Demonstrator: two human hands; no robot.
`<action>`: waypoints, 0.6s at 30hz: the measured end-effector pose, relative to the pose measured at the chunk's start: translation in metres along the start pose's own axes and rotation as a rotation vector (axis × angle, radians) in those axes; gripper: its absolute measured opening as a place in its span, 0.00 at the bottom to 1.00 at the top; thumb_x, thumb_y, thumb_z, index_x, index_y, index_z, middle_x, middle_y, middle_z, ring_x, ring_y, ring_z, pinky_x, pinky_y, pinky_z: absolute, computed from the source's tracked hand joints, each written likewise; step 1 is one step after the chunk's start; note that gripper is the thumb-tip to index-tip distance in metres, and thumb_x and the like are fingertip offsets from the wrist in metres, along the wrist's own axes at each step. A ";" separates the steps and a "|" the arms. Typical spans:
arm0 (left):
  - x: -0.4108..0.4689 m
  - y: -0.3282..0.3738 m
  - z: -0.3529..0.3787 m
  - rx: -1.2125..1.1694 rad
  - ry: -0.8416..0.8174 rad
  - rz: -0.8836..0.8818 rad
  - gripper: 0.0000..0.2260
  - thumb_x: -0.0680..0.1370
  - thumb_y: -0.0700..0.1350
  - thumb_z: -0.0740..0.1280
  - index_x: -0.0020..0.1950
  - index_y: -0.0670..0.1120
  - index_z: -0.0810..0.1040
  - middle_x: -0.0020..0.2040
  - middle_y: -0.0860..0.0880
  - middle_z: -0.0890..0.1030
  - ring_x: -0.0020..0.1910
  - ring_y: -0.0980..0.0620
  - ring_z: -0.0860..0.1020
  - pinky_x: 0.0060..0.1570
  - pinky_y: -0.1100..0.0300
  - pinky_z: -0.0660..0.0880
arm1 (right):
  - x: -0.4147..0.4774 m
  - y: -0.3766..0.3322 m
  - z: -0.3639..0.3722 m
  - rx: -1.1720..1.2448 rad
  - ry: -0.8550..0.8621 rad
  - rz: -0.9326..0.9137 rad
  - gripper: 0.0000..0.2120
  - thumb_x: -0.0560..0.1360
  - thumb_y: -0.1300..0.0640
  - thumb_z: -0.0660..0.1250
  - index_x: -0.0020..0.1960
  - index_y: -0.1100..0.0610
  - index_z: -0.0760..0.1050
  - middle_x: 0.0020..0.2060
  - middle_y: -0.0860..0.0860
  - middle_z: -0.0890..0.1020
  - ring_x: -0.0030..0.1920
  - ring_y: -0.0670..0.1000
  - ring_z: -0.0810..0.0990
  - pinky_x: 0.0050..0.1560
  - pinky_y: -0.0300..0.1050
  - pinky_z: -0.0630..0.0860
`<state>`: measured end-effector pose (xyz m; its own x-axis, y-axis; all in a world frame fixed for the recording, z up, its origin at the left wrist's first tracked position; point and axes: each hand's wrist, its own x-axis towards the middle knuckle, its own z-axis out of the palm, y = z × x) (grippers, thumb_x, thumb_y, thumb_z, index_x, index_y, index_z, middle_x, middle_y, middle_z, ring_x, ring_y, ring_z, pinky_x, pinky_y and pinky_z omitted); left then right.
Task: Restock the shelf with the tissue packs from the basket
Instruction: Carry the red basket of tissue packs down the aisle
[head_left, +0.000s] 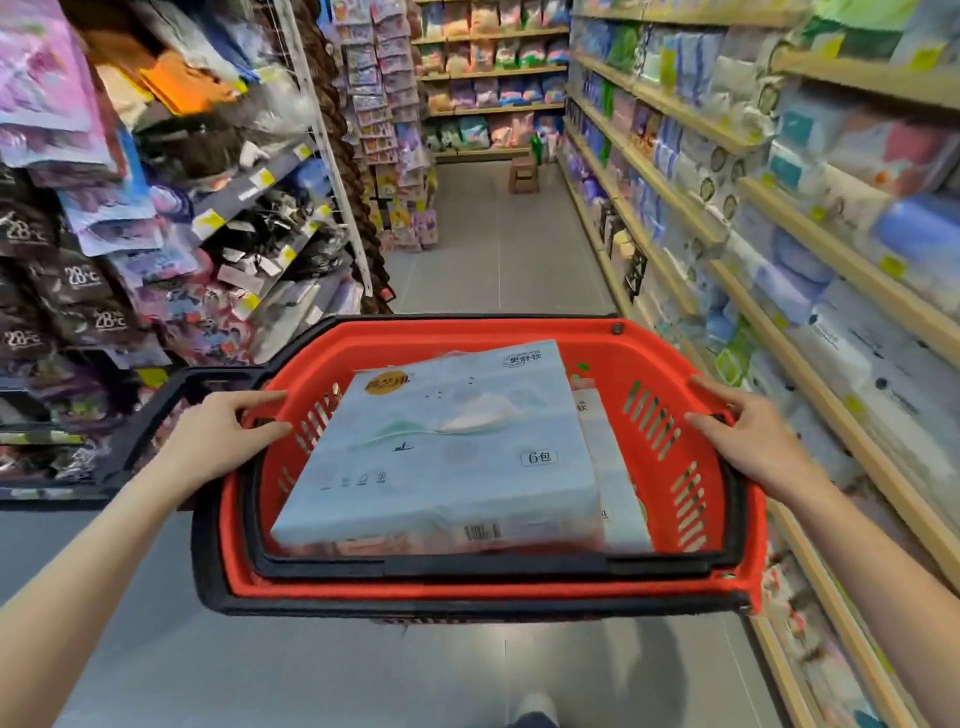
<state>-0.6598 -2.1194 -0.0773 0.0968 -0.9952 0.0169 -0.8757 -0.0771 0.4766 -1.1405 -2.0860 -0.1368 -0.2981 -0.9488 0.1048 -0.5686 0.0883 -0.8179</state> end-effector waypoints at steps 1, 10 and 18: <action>0.023 -0.001 0.003 0.004 -0.005 -0.002 0.18 0.71 0.50 0.71 0.60 0.53 0.78 0.46 0.41 0.83 0.32 0.47 0.77 0.28 0.57 0.66 | 0.022 -0.001 0.006 -0.014 -0.004 -0.003 0.22 0.71 0.60 0.69 0.65 0.54 0.72 0.55 0.50 0.79 0.40 0.36 0.76 0.36 0.21 0.70; 0.208 0.010 0.011 -0.028 0.047 -0.001 0.19 0.70 0.50 0.72 0.60 0.54 0.78 0.60 0.43 0.79 0.53 0.42 0.77 0.46 0.55 0.68 | 0.203 -0.027 0.049 0.034 0.002 -0.005 0.22 0.72 0.62 0.67 0.65 0.53 0.71 0.53 0.53 0.80 0.32 0.28 0.76 0.34 0.24 0.74; 0.416 0.024 0.028 0.015 -0.052 0.169 0.17 0.69 0.49 0.73 0.58 0.55 0.79 0.44 0.44 0.79 0.44 0.45 0.77 0.42 0.53 0.69 | 0.317 -0.024 0.112 -0.026 0.130 0.079 0.24 0.71 0.60 0.69 0.65 0.55 0.71 0.58 0.54 0.78 0.53 0.50 0.77 0.53 0.42 0.72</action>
<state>-0.6537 -2.5374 -0.0837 -0.0769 -0.9958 0.0505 -0.8843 0.0915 0.4579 -1.1356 -2.4232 -0.1470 -0.4383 -0.8915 0.1146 -0.5590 0.1705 -0.8115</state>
